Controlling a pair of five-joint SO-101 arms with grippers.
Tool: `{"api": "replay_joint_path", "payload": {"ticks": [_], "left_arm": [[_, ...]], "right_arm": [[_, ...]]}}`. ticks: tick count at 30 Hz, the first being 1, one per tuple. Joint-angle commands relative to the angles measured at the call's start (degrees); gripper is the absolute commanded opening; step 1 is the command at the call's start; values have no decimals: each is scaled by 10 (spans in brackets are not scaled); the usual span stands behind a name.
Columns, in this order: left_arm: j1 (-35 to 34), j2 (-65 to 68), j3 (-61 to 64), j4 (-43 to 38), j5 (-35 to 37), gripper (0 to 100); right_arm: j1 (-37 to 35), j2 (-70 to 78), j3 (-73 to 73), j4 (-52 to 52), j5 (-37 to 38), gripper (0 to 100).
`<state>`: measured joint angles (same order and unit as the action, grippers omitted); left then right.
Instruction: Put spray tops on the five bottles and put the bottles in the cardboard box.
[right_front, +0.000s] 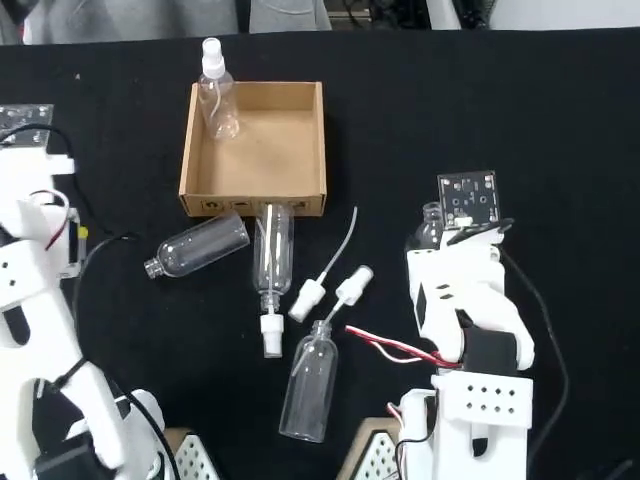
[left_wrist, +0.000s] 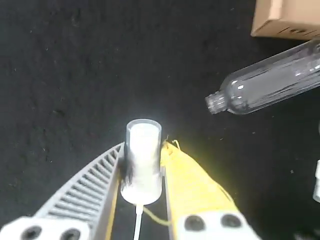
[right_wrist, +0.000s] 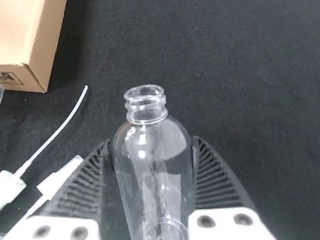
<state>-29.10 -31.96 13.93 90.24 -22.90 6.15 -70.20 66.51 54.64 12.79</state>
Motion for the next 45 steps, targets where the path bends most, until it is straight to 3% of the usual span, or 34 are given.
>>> {"api": "replay_joint_path", "payload": {"ticks": [1, 10, 16, 25, 30, 39, 45], "left_arm": [[34, -29, -8, -10, 47, 29], [113, -54, -10, -11, 149, 29], [124, -69, -5, -71, 229, 29], [196, -70, -6, -108, 322, 29], [211, -64, 2, -112, 355, 29], [211, -69, 76, -211, 434, 29], [211, -69, 79, -222, 482, 29]], "right_arm": [[16, -14, -2, -15, 1, 67], [16, -14, -2, -15, 1, 67], [16, -14, -2, -15, 1, 67], [16, -14, -2, -18, 1, 67], [16, -14, 3, -19, 1, 67], [15, -14, 22, -47, 1, 67], [11, -14, 19, -47, 21, 67]]}}
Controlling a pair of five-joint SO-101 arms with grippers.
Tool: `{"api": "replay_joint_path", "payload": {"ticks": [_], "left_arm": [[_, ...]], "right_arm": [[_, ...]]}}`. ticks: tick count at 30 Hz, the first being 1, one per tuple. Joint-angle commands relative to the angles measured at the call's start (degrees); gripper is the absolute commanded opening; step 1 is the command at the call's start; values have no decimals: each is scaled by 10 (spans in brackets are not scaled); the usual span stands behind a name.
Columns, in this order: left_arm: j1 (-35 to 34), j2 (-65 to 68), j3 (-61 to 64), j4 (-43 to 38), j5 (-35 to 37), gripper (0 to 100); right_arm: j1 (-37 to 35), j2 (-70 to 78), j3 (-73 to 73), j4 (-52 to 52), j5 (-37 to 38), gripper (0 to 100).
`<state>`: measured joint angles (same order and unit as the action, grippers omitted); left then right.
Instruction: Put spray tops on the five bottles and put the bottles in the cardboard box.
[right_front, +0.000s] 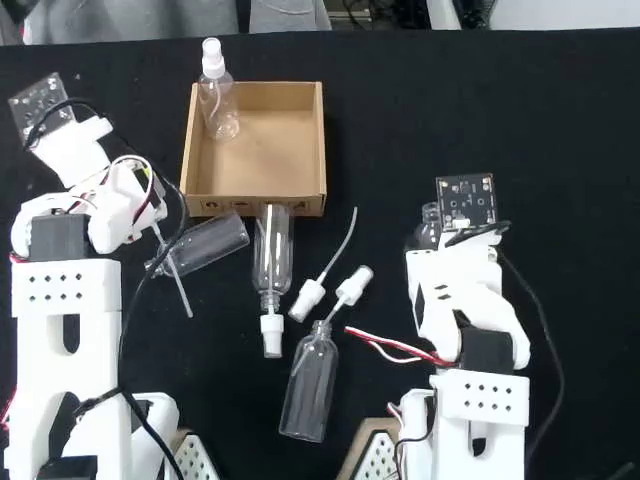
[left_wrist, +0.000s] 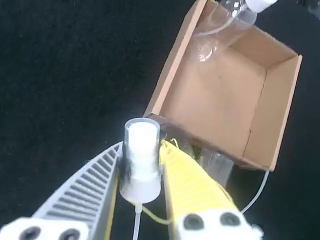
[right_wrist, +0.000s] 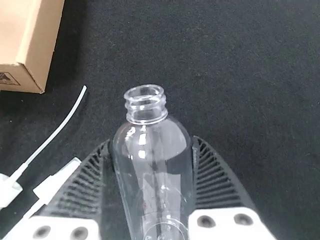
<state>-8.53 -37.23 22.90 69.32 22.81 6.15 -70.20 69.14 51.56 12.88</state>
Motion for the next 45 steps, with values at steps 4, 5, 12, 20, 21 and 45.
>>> {"api": "replay_joint_path", "payload": {"ticks": [4, 5, 12, 20, 21, 45], "left_arm": [[5, -17, -12, -13, 35, 29], [5, -17, -12, -13, 35, 29], [5, -17, -7, -12, 35, 29], [5, -17, 0, -13, 35, 29], [5, -17, 6, -19, 35, 29], [5, -25, 57, -67, 35, 29]], "right_arm": [[11, -14, -19, -22, 61, 67], [11, -14, -24, -26, 69, 67], [11, -13, -25, -54, 157, 67], [11, -13, -15, -53, 182, 67], [11, -14, -16, -54, 186, 67], [-154, -14, 21, -54, 67, 67]]}}
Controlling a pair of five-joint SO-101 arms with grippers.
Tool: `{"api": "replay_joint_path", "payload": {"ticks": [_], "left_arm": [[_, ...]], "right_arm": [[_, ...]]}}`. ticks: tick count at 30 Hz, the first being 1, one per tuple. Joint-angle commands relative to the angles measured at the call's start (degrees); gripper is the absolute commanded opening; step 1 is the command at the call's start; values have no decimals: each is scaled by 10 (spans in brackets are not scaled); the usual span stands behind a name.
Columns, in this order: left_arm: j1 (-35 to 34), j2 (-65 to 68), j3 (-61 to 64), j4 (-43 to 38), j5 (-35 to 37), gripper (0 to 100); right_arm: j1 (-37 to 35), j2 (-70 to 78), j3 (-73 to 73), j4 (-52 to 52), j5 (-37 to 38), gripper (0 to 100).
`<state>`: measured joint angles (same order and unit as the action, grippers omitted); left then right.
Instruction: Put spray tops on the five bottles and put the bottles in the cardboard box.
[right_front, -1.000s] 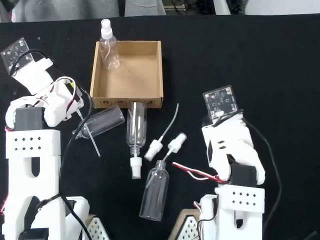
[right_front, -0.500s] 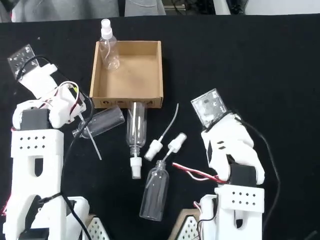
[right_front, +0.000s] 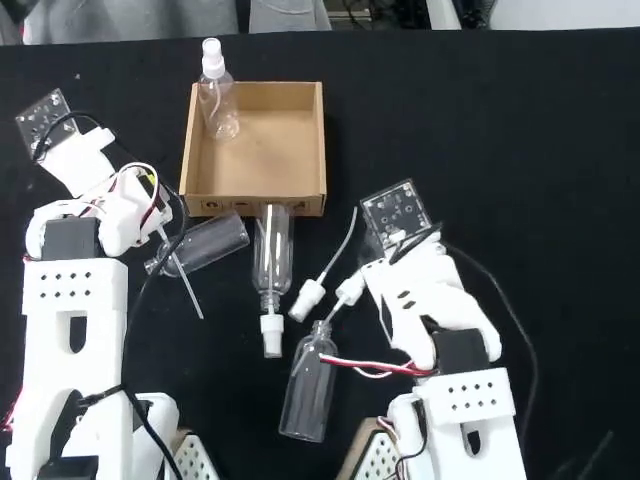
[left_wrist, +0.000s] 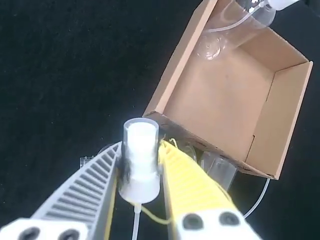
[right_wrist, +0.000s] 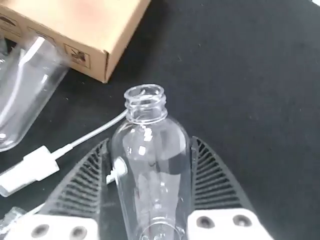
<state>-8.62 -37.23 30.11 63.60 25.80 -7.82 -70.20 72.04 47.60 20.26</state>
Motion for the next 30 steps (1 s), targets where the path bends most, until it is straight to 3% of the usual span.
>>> {"api": "replay_joint_path", "payload": {"ticks": [1, 11, 30], "left_arm": [[6, -33, -15, -11, 5, 29], [6, -120, -16, -12, 6, 28], [4, -130, -17, -125, 108, 28]], "right_arm": [[-14, -14, -8, -14, -7, 67], [-17, -14, -8, -52, -7, 67], [-138, -14, 7, -135, -7, 67]]}}
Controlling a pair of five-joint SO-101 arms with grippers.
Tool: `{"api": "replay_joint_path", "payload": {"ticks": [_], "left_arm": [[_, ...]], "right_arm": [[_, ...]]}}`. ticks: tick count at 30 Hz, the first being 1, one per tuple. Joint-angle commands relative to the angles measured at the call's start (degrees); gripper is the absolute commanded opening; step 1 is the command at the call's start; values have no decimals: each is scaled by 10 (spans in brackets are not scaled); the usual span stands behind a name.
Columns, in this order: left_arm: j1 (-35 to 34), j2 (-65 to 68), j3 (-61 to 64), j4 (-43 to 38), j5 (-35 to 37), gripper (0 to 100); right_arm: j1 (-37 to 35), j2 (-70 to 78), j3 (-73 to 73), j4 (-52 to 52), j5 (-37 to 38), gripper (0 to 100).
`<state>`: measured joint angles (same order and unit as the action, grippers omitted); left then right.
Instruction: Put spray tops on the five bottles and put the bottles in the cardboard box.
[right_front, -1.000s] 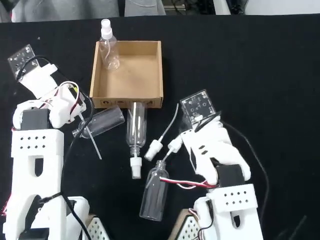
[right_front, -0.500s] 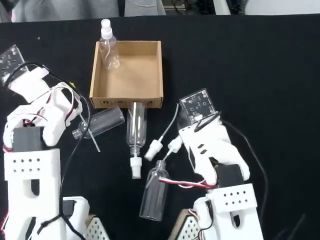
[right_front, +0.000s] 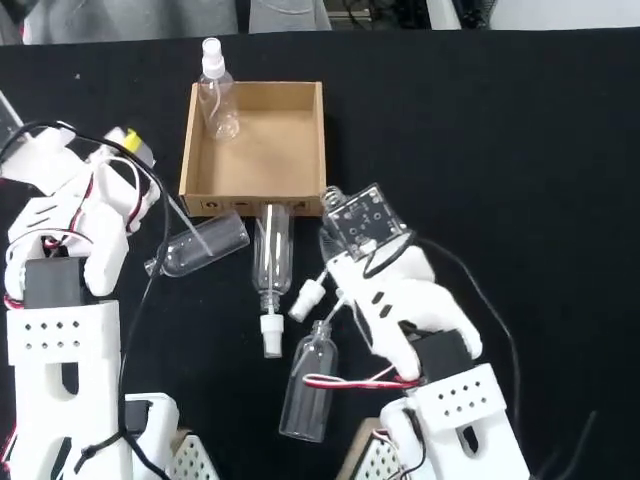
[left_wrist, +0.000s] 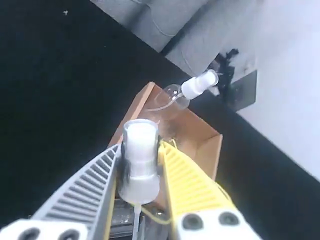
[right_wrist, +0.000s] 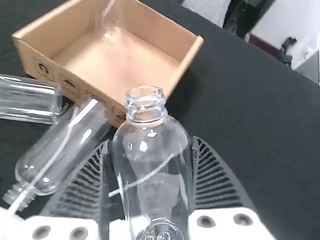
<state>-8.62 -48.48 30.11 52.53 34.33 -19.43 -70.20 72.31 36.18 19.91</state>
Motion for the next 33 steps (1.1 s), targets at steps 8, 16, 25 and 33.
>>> {"api": "replay_joint_path", "payload": {"ticks": [8, 16, 25, 33], "left_arm": [[0, -18, -15, -11, 68, 28], [0, -74, 3, -13, 72, 28], [0, -186, 92, -67, 73, 28], [4, -229, 126, -80, 77, 28]], "right_arm": [[-68, -14, 56, -89, -26, 67], [-97, -13, 72, -89, -26, 67], [-145, -13, 80, -84, -25, 67], [-181, -13, 95, -87, 16, 67]]}}
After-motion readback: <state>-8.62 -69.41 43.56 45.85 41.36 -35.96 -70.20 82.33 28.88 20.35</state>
